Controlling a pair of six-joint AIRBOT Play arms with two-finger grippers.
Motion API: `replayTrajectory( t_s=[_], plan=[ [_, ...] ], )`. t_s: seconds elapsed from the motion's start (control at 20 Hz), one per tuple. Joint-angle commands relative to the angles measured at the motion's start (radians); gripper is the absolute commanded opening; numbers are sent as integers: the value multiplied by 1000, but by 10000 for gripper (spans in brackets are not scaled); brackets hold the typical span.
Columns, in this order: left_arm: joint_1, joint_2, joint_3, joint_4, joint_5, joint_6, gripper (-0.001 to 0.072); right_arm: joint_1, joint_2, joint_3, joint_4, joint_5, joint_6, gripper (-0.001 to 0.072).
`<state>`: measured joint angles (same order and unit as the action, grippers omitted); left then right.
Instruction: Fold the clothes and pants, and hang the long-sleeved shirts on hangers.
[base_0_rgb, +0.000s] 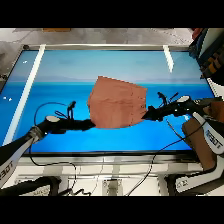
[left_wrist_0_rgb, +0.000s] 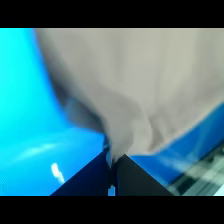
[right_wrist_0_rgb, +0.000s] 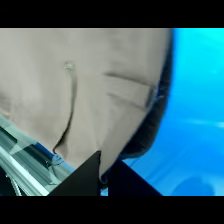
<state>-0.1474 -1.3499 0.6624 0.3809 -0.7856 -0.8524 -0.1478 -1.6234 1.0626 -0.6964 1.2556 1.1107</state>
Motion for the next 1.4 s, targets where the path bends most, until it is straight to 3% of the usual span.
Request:
replayTrajectory(
  t_s=[0.0, 0.2, 0.35, 0.65, 0.75, 0.85, 0.9, 1.05, 1.15, 1.25, 1.35],
  plan=[
    [56, 94, 121, 117, -42, 7, 7, 3, 159, 2, 22, 3, -49, 21],
    [101, 339, 237, 256, -72, 7, 7, 89, 428, 1, 43, 7, -50, 21],
    [120, 586, 290, 338, -51, 7, 8, 205, 640, 1, 160, -24, -26, 21],
    [137, 1065, 298, 426, 149, -15, 7, 356, 1003, 1, 229, -229, 276, 21],
    [137, 1128, 298, 486, 125, -167, 6, 397, 1047, 1, 181, -291, 354, 21],
    [137, 1107, 298, 596, 37, -330, 6, 433, 1032, -10, 48, -346, 439, 21],
    [137, 1066, 292, 631, -17, -364, 7, 450, 1009, -35, -21, -380, 487, 22],
    [125, 855, 245, 636, -71, -370, 7, 468, 888, -158, -94, -568, 574, 22],
    [96, 643, 235, 632, 29, -316, 7, 468, 763, -224, -92, -792, 577, 22],
    [42, 425, 237, 583, 225, -257, 8, 468, 612, -238, -87, -1015, 579, 22],
    [-21, 241, 248, 521, 369, -255, 8, 468, 472, -235, -65, -1199, 579, 22]
  ],
)
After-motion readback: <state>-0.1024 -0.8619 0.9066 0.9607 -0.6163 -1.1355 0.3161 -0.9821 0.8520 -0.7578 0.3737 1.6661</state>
